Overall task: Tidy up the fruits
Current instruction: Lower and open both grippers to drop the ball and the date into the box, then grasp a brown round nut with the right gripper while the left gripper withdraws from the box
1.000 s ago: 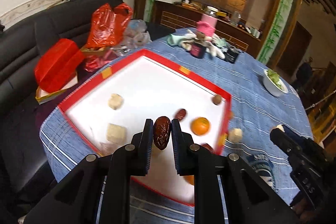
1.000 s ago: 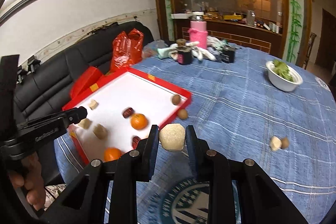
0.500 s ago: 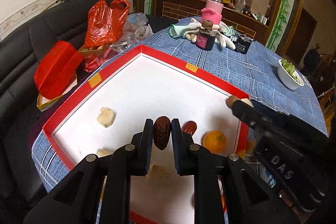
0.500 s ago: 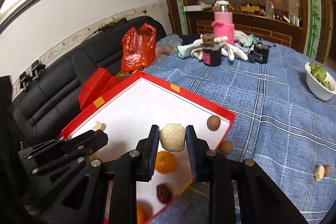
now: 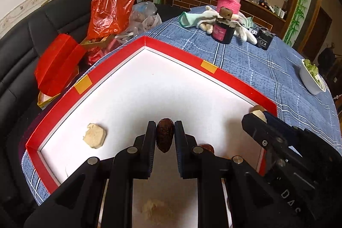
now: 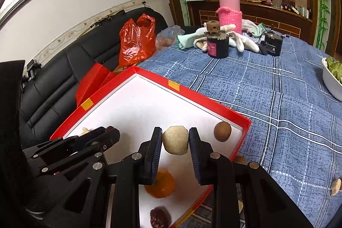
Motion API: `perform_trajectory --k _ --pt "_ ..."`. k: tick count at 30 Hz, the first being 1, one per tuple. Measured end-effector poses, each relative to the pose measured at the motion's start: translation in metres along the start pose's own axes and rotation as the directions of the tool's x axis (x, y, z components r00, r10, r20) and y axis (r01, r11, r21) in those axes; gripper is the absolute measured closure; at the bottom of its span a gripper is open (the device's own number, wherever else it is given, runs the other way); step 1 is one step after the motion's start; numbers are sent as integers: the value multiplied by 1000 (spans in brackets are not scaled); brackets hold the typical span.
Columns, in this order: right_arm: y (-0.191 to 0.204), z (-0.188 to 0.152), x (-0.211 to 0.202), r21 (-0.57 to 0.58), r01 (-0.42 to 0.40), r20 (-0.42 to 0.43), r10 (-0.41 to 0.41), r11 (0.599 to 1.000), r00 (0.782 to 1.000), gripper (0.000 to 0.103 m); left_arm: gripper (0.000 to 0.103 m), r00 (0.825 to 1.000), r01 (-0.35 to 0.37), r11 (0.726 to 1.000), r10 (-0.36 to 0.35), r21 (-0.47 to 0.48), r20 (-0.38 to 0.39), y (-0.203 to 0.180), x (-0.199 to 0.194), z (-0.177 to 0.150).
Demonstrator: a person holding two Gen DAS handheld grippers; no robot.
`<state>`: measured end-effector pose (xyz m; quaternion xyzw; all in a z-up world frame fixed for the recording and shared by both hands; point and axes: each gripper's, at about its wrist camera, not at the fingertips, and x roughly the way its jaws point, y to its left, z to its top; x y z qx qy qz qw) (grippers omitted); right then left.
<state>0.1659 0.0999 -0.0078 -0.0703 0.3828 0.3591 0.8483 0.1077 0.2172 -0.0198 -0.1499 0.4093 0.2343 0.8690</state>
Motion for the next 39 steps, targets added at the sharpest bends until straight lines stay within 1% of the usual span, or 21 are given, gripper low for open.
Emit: perform_trajectory --k 9,20,22,25,27,28,29,30,31,33,34,37,39 --pt "-4 -1 14 6 0 -23 0 1000 1000 77 88 1000 -9 1000 9 0 -19 -1 11 3" --pt "-5 2 18 12 8 -23 -8 1000 1000 77 88 999 -40 999 40 -28 9 11 6 7" --pt "-4 2 19 12 13 -28 -13 1000 1000 76 88 999 -52 998 52 -41 9 14 6 8" --pt "-2 2 18 11 22 -33 -22 1000 999 74 88 997 -78 994 77 -75 -12 21 8 8" --pt "-2 3 18 14 32 -38 -31 999 999 74 87 993 -113 988 109 -110 -39 28 11 9" --pt "-2 3 18 14 41 -41 -40 999 998 71 77 991 -128 984 121 -127 -57 32 11 10" --pt "-3 3 17 14 52 -43 -51 999 998 60 66 990 -134 981 125 -140 -71 35 11 10" --pt "-3 3 16 14 59 -45 -58 998 997 52 46 990 -128 979 116 -161 -84 38 10 10" --pt "-4 3 13 15 64 -44 -63 998 997 43 37 991 -123 978 111 -171 -81 39 7 9" --pt "-7 2 3 23 70 -26 -70 997 997 41 32 993 -118 976 110 -181 -50 38 -3 6" --pt "-9 1 -4 34 69 -18 -69 997 997 38 30 993 -118 979 112 -169 -44 35 -7 5" --pt "-18 -5 -31 39 64 29 -65 997 997 34 30 996 -91 989 89 -120 -17 25 -23 0" --pt "-32 -14 -57 40 79 64 -82 996 995 32 30 997 -70 989 73 -129 22 22 -39 -3"
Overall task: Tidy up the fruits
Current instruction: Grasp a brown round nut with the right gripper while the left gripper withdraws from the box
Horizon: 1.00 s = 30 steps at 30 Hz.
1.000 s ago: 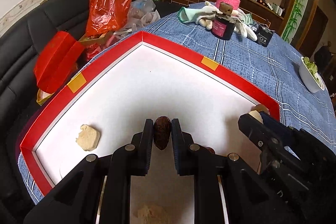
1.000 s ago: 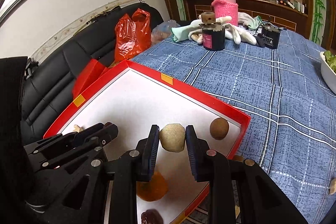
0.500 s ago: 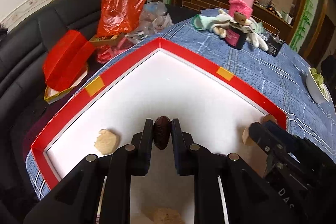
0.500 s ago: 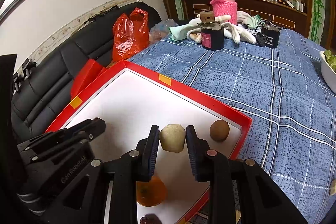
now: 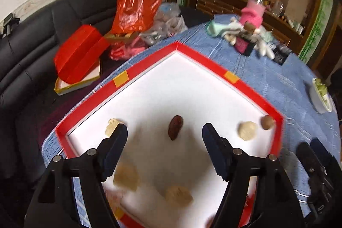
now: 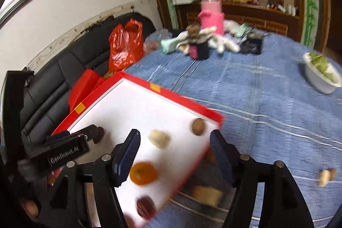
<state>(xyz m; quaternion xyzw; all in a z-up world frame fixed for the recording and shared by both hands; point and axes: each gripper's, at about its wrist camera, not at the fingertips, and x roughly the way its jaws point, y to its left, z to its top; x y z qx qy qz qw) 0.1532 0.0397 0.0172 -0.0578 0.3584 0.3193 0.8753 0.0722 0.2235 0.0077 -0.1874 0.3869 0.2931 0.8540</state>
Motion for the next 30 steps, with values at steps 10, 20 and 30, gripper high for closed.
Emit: perform_trajectory --k 10,20,30 --pt "-186 -63 -95 282 205 2 -214 937 977 43 30 967 208 964 -227 164 113 -53 -61 -46" --pt "-219 -68 -60 281 254 -108 -232 926 967 63 30 969 230 947 -243 225 32 -73 -54 -74" --pt "-223 -68 -47 307 207 -141 -170 929 975 79 30 957 267 919 -288 289 30 -101 -66 -81"
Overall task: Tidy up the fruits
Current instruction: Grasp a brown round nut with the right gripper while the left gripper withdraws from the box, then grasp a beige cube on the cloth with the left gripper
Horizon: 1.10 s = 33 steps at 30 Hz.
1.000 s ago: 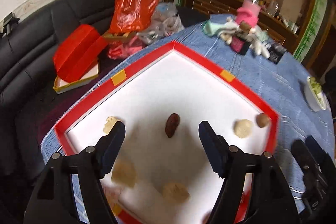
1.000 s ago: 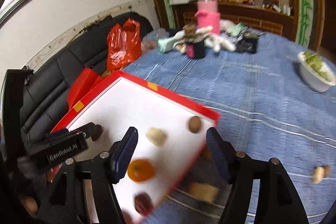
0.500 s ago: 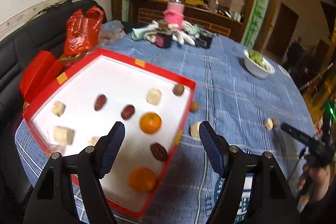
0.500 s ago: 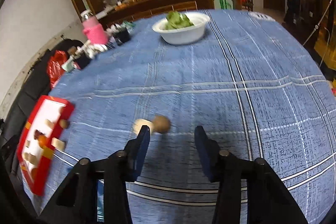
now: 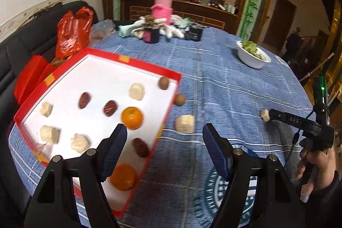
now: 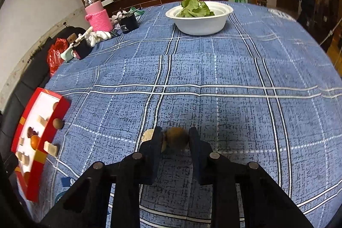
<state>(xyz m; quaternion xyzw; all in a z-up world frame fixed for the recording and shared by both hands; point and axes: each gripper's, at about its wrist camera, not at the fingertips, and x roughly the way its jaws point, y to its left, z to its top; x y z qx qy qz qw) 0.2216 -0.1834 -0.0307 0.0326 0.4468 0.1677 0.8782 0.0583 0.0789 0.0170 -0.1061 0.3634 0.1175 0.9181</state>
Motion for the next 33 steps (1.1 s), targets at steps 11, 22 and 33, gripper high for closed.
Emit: perform_trajectory --k 11,22,33 --pt "-15 5 4 37 -86 -18 87 996 996 80 30 999 39 992 -37 120 -20 -62 12 9" --pt "-67 10 -35 200 -222 156 192 954 969 80 30 992 109 953 -86 282 -92 -168 75 16" --pt "-86 15 -48 243 -263 215 213 934 953 80 72 984 136 942 -92 308 -154 -211 126 11"
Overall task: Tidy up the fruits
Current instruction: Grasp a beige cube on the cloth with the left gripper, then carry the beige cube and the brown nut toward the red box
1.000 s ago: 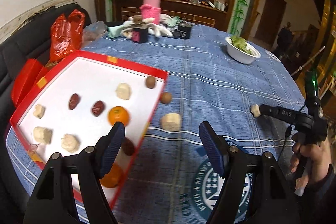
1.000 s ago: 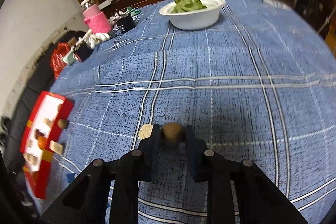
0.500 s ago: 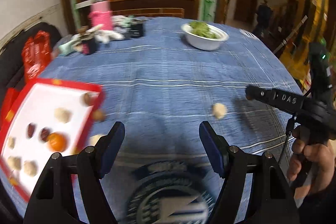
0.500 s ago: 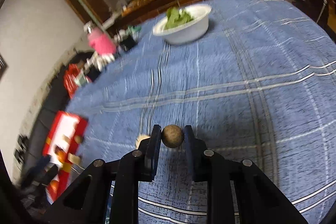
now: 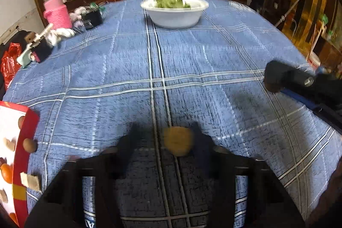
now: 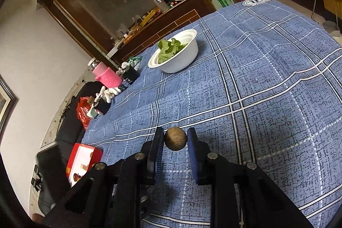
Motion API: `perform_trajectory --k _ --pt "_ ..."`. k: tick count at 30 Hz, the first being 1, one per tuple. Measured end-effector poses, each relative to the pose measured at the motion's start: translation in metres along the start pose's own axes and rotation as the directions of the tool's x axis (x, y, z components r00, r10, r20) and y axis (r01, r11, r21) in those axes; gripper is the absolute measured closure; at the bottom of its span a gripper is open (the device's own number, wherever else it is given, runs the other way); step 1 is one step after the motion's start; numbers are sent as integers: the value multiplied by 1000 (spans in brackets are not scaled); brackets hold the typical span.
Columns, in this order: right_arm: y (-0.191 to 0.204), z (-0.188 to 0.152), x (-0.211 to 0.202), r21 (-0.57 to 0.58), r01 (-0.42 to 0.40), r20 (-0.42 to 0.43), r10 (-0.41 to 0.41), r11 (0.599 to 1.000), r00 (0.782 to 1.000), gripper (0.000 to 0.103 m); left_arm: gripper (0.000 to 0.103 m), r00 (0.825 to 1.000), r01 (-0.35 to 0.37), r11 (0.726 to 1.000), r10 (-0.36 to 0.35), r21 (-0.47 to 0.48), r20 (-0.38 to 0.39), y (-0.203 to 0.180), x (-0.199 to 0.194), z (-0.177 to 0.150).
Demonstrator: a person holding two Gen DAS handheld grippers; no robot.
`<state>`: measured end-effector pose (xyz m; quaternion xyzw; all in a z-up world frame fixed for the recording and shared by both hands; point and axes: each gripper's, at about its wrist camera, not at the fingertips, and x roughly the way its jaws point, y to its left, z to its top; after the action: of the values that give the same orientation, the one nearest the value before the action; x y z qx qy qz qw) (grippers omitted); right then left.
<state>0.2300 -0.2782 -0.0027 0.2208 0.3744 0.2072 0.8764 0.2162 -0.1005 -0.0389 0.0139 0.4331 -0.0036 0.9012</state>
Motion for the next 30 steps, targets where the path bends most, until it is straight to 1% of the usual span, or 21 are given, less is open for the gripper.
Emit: perform_trajectory --k 1,3,4,6,8,10,13,17,21,24,26,30 --pt "1 0 0 -3 0 2 0 1000 1000 80 82 1000 -5 1000 5 6 -4 -1 -1 0" --pt "1 0 -1 -1 -4 5 4 1000 1000 80 82 1000 -11 1000 11 14 -4 -2 -6 -3" --pt "1 0 -2 -1 -4 7 4 1000 1000 80 82 1000 -2 1000 2 10 1 -2 -9 -4" --pt "1 -1 -1 -2 -3 5 3 1000 1000 80 82 1000 0 1000 0 1 22 0 -19 -8" --pt "3 -1 -1 -12 -5 5 5 1000 1000 80 82 999 -2 1000 3 -21 51 7 -34 -14" --pt "7 -3 0 -41 11 9 -10 999 1000 80 82 998 -13 999 16 -50 60 17 -44 -18" --pt "15 -7 3 -86 27 8 -27 996 1000 80 82 997 -41 995 46 -91 58 33 -55 -25" --pt "25 -10 5 -152 59 17 -57 987 998 80 82 997 -61 988 68 -144 45 55 -66 -36" --pt "33 -14 14 -183 87 -9 -91 979 996 80 82 996 -72 982 81 -175 46 72 -77 -45" --pt "49 -21 10 -232 98 -16 -104 968 994 80 82 995 -73 979 85 -188 53 82 -84 -49" --pt "60 -29 7 -261 102 -20 -111 960 994 80 82 996 -62 977 74 -203 55 88 -87 -51" --pt "84 -50 -2 -344 140 -16 -155 929 988 80 82 996 -48 974 64 -221 65 97 -92 -58"
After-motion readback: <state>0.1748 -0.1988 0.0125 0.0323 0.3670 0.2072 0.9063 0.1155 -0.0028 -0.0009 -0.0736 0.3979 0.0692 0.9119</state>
